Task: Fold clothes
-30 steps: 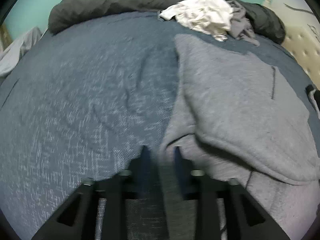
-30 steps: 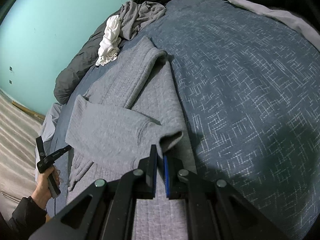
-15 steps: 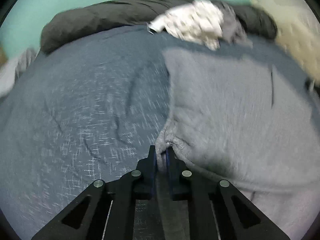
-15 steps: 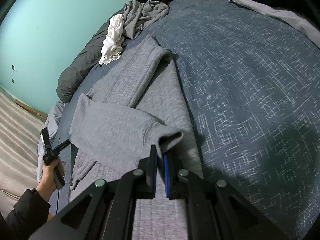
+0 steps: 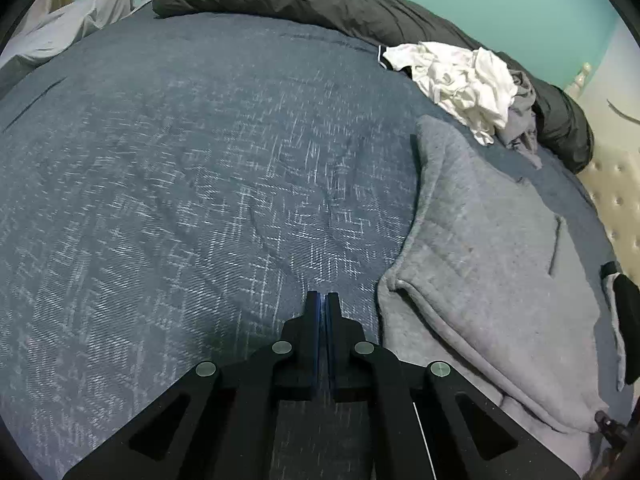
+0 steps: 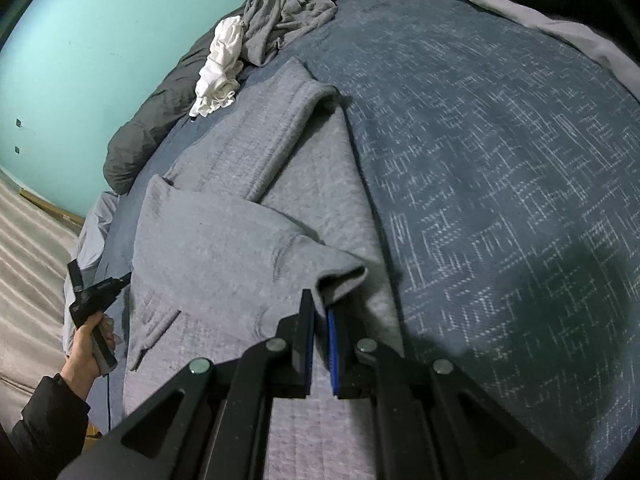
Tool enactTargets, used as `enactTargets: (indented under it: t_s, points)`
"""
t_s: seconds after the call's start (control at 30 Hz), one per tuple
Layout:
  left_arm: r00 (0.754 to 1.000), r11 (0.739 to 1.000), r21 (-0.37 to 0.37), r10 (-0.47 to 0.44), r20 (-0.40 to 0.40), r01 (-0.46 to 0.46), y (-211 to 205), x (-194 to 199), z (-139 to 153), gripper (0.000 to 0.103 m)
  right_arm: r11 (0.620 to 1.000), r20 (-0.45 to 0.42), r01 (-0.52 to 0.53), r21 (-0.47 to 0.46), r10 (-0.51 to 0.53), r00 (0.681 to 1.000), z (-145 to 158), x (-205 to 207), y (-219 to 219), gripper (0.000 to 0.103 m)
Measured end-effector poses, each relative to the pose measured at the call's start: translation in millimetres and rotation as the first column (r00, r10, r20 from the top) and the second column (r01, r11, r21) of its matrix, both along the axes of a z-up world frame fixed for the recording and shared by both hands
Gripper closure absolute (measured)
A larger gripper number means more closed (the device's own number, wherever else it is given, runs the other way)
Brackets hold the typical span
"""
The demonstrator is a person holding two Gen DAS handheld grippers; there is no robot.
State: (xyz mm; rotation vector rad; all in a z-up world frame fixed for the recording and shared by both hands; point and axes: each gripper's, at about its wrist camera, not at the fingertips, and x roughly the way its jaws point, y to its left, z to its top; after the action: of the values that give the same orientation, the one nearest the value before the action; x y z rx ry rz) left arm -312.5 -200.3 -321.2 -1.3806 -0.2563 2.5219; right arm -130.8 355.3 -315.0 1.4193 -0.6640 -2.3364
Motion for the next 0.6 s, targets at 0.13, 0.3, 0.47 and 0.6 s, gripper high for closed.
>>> enactTargets:
  t_s: [0.13, 0.3, 0.47, 0.6]
  points:
    - [0.999, 0.999, 0.002, -0.041, -0.029, 0.041, 9, 10, 18, 0.101, 1.0, 0.013, 0.012, 0.008, -0.012, 1.0, 1, 3, 4, 0.096]
    - [0.992, 0.994, -0.019, -0.113, -0.056, 0.112, 36, 19, 34, 0.1, 0.998, 0.053, 0.058, 0.012, -0.058, 0.997, 0, 6, 18, 0.096]
    - [0.988, 0.988, -0.041, -0.148, -0.052, 0.146, 53, 23, 37, 0.094, 0.993, -0.017, 0.116, -0.029, -0.116, 0.993, 14, 9, 35, 0.096]
    - [0.987, 0.987, -0.048, -0.153, -0.039, 0.151, 62, 18, 37, 0.07, 0.999, -0.067, 0.041, -0.017, -0.042, 0.997, 23, 3, 16, 0.096]
